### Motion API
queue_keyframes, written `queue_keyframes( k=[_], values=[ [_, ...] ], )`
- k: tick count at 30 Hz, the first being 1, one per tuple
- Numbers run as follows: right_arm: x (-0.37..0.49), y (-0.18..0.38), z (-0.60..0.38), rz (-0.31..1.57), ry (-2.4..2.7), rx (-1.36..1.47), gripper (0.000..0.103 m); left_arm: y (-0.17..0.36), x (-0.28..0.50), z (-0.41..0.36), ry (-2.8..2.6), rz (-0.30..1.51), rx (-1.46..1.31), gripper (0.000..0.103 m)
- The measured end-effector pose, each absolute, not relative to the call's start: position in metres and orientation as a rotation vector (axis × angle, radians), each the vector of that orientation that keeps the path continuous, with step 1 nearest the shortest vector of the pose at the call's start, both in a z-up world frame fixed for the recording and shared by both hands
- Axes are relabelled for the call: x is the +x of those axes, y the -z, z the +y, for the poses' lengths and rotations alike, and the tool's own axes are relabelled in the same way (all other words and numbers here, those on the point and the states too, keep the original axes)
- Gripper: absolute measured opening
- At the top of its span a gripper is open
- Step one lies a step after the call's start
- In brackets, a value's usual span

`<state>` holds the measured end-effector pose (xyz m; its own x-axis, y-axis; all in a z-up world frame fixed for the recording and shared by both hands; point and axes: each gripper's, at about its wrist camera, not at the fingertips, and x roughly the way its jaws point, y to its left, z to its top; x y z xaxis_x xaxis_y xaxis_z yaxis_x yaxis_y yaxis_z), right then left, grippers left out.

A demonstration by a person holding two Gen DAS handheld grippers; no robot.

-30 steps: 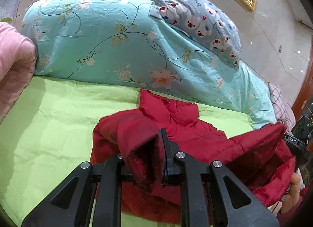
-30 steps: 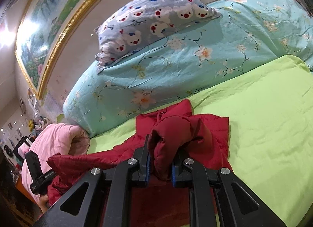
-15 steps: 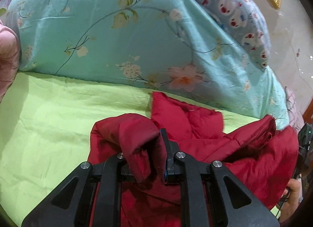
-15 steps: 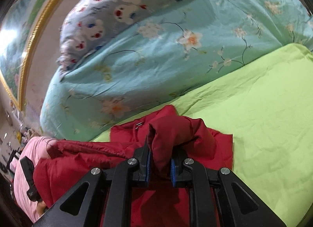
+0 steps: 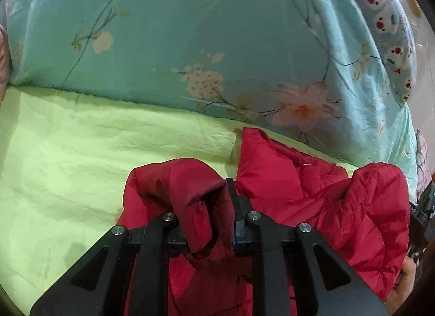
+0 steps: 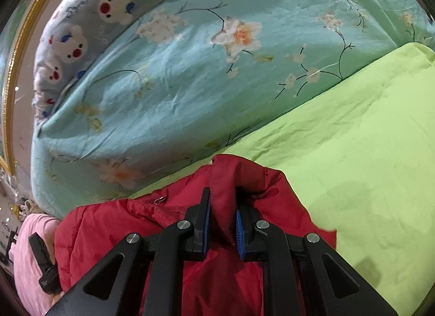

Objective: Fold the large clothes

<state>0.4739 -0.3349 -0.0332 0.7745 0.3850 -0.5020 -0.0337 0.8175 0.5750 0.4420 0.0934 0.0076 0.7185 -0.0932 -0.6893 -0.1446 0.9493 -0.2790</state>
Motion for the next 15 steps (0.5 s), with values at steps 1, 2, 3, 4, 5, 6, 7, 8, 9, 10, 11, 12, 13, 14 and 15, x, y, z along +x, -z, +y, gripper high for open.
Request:
queue_keyframes(
  k=[1, 2, 3, 4, 5, 6, 7, 8, 9, 10, 11, 12, 13, 14, 15],
  values=[
    [0.478, 0.035, -0.333, 0.653, -0.229, 0.571, 0.014, -0.007, 0.443, 0.094, -0.025, 0.776, -0.323, 0.019],
    [0.482, 0.038, -0.332, 0.657, -0.22, 0.566, 0.014, -0.006, 0.444, 0.094, -0.019, 0.776, -0.319, 0.02],
    [0.486, 0.042, -0.331, 0.663, -0.212, 0.564, 0.014, -0.006, 0.444, 0.095, -0.01, 0.776, -0.316, 0.021],
    [0.49, 0.045, -0.331, 0.669, -0.207, 0.568, 0.014, -0.006, 0.443, 0.096, -0.001, 0.775, -0.316, 0.022],
    [0.494, 0.049, -0.331, 0.676, -0.203, 0.571, 0.014, -0.006, 0.444, 0.098, 0.011, 0.781, -0.32, 0.023],
    [0.496, 0.052, -0.331, 0.68, -0.2, 0.573, 0.014, -0.006, 0.444, 0.101, 0.026, 0.79, -0.329, 0.025],
    [0.498, 0.056, -0.331, 0.684, -0.196, 0.575, 0.014, -0.006, 0.445, 0.104, 0.039, 0.797, -0.336, 0.025],
    [0.5, 0.058, -0.33, 0.687, -0.194, 0.575, 0.014, -0.007, 0.445, 0.105, 0.052, 0.802, -0.337, 0.027],
    [0.502, 0.061, -0.329, 0.691, -0.194, 0.573, 0.014, -0.009, 0.444, 0.107, 0.072, 0.808, -0.331, 0.03],
    [0.504, 0.061, -0.328, 0.693, -0.193, 0.571, 0.014, -0.011, 0.443, 0.108, 0.089, 0.823, -0.324, 0.032],
    [0.505, 0.062, -0.328, 0.694, -0.19, 0.569, 0.014, -0.012, 0.442, 0.109, 0.099, 0.829, -0.32, 0.034],
    [0.505, 0.063, -0.328, 0.694, -0.189, 0.568, 0.014, -0.016, 0.437, 0.112, 0.112, 0.826, -0.317, 0.039],
    [0.506, 0.064, -0.328, 0.695, -0.189, 0.569, 0.014, -0.02, 0.429, 0.114, 0.124, 0.819, -0.317, 0.041],
    [0.507, 0.065, -0.329, 0.696, -0.189, 0.572, 0.015, -0.023, 0.423, 0.115, 0.13, 0.813, -0.318, 0.045],
    [0.506, 0.065, -0.329, 0.695, -0.187, 0.574, 0.015, -0.027, 0.413, 0.115, 0.132, 0.796, -0.315, 0.051]
  ],
)
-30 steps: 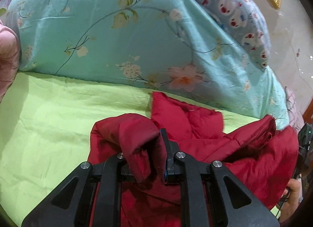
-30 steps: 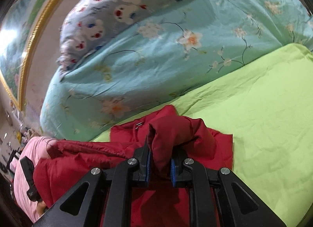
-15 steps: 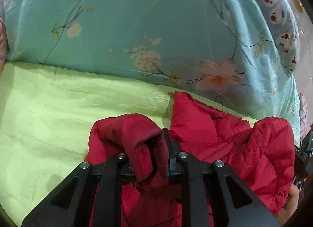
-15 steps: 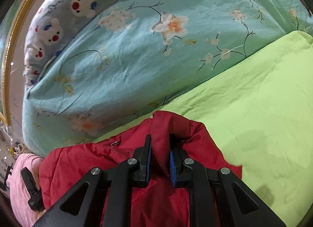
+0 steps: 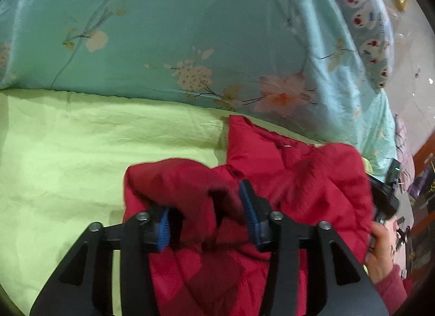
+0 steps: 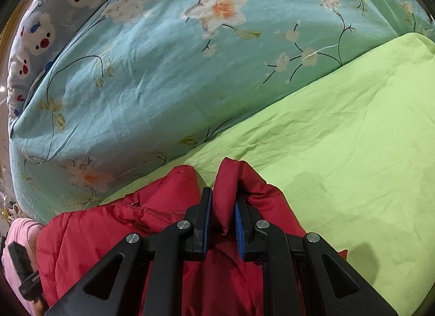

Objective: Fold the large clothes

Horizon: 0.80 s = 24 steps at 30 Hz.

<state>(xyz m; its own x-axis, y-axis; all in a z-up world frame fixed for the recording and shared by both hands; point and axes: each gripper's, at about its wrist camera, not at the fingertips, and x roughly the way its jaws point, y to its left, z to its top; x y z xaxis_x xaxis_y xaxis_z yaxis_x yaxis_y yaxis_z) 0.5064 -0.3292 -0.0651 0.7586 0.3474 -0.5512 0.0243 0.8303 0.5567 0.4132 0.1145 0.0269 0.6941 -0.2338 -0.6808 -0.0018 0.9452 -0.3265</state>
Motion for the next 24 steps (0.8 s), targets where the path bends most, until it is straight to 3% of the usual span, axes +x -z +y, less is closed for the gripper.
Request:
queue_keyframes(
  k=[3, 8, 10, 11, 17, 24],
  values=[
    [0.508, 0.067, -0.33, 0.692, -0.17, 0.566, 0.018, -0.039, 0.381, 0.11, 0.124, 0.736, -0.283, 0.069],
    [0.507, 0.058, -0.327, 0.672, -0.134, 0.527, 0.033, -0.042, 0.342, 0.086, 0.222, 0.709, -0.302, 0.07],
    [0.502, 0.05, -0.328, 0.653, -0.135, 0.51, 0.047, -0.038, 0.332, 0.065, 0.28, 0.711, -0.299, 0.07],
    [0.498, 0.045, -0.327, 0.64, -0.137, 0.5, 0.048, -0.035, 0.329, 0.055, 0.306, 0.715, -0.299, 0.07],
    [0.472, 0.025, -0.329, 0.603, -0.178, 0.458, 0.048, -0.021, 0.308, 0.0, 0.431, 0.728, -0.276, 0.07],
    [0.405, 0.014, -0.311, 0.603, -0.331, 0.39, 0.048, -0.011, 0.317, -0.013, 0.404, 0.741, -0.25, 0.07]
  ],
)
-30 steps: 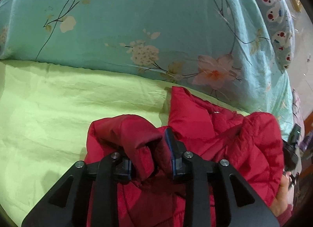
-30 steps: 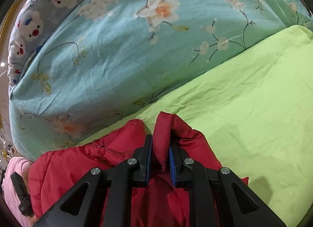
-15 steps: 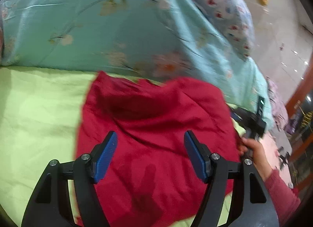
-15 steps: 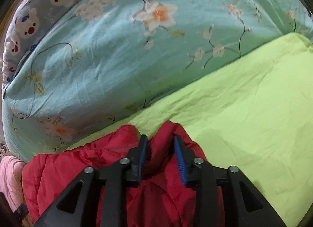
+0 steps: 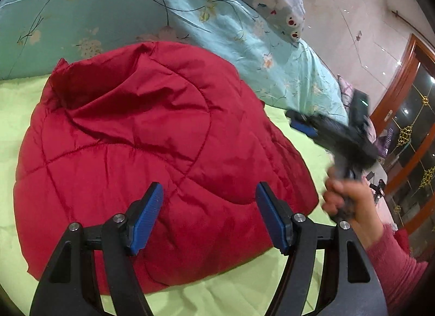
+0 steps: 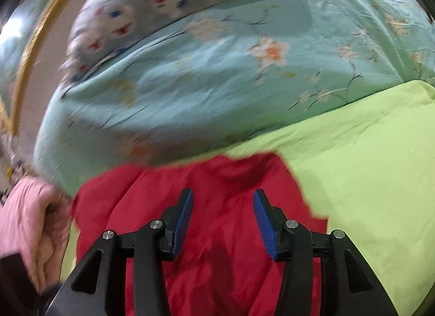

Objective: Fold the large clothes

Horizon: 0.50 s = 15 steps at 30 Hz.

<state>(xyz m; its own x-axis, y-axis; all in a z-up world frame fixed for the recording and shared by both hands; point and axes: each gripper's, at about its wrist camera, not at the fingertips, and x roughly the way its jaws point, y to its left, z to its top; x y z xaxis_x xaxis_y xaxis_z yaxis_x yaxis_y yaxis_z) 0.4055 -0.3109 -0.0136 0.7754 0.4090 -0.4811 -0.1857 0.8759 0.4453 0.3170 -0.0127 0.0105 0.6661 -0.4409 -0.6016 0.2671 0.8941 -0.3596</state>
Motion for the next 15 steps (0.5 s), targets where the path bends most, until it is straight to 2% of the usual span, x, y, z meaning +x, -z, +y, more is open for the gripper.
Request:
queue_keyframes(
  k=[10, 15],
  values=[
    [0.331, 0.022, -0.24, 0.592, -0.517, 0.128, 0.048, 0.001, 0.325, -0.019, 0.363, 0.73, -0.192, 0.07],
    [0.345, 0.034, -0.207, 0.625, -0.55, 0.025, 0.046, 0.019, 0.357, -0.021, 0.294, 0.79, -0.17, 0.07]
  ],
)
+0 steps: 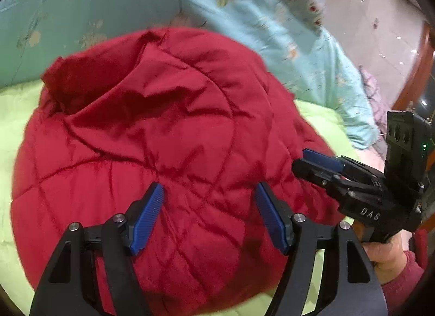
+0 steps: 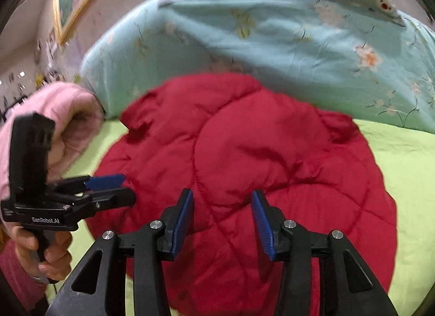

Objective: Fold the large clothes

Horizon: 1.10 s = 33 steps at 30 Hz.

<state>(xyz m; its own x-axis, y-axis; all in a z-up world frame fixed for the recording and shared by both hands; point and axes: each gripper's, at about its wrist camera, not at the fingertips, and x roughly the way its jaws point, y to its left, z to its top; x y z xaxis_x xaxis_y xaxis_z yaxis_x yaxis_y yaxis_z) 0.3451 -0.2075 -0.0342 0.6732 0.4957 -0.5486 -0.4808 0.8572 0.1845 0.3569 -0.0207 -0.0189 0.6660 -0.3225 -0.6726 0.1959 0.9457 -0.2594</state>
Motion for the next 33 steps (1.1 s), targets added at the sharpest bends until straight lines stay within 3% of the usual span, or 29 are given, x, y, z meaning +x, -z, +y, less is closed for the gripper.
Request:
queue_keyframes(
  k=[8, 11, 23, 33],
  values=[
    [0.416, 0.061, -0.21, 0.765, -0.413, 0.03, 0.043, 0.034, 0.407, -0.008, 0.176, 0.854, -0.165, 0.07],
    [0.432, 0.061, -0.215, 0.793, -0.389, 0.056, 0.043, 0.038, 0.424, 0.006, 0.115, 0.869, -0.196, 0.063],
    [0.495, 0.076, -0.246, 0.83, -0.27, 0.179, 0.043, 0.055, 0.479, 0.036, 0.037, 0.905, -0.233, 0.061],
    [0.521, 0.085, -0.259, 0.831, -0.288, 0.256, 0.043, 0.068, 0.483, 0.05, 0.055, 0.86, -0.252, 0.061]
  ],
)
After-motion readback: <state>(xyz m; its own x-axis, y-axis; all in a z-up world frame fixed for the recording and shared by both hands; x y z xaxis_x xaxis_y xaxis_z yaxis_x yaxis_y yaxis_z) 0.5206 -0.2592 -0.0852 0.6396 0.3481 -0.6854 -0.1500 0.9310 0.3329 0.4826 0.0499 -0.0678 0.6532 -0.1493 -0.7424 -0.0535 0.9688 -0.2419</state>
